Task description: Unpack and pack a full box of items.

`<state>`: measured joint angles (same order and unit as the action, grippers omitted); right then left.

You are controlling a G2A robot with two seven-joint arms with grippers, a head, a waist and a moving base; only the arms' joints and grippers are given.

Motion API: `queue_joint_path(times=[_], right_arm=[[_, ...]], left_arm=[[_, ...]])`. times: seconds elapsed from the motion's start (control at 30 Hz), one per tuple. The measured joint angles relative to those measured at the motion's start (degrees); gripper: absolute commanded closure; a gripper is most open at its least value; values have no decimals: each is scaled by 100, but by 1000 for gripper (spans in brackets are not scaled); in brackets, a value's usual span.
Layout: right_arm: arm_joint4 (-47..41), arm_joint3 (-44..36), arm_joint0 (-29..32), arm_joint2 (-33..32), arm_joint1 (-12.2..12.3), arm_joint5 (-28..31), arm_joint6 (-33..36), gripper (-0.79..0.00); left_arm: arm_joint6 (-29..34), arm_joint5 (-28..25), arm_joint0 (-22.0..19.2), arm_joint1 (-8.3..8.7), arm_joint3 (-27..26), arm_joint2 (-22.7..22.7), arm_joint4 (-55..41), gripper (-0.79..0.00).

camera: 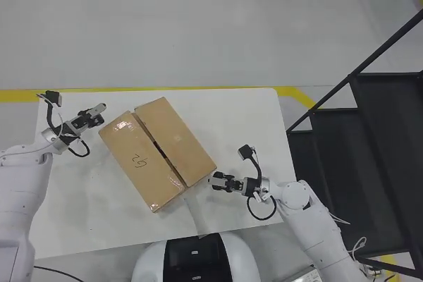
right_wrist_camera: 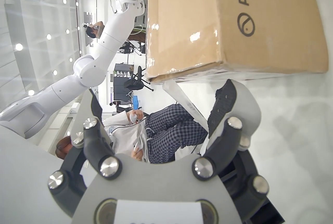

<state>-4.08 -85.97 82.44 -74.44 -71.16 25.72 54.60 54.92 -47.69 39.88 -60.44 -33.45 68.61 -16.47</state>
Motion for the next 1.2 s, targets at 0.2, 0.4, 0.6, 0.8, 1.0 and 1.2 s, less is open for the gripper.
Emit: queue_joint_path(times=[0.2,0.4,0.6,0.8,1.0,1.2], right_arm=[[146,336,-296,130,-12,-84,-395,-785],[213,679,-592,292,-46,-81,-848,-785],[289,906,-887,302,-57,-2,-1239,-785],[339,1074,-1216,200,-47,52,-1534,-785],[345,1197,-1518,150,-35,47,-1604,-785],[465,1089,-1448,-76,50,-172,-1431,-785]], left_arm=[[547,376,342,166,-536,108,-276,-785],[813,642,843,375,-1246,255,-446,-785],[1164,994,1446,613,-2069,439,-558,-785],[1375,1206,1921,791,-2588,564,-415,-785],[1637,1466,2173,874,-2883,558,-514,-785],[1421,1301,2313,962,-2927,785,-330,-785]])
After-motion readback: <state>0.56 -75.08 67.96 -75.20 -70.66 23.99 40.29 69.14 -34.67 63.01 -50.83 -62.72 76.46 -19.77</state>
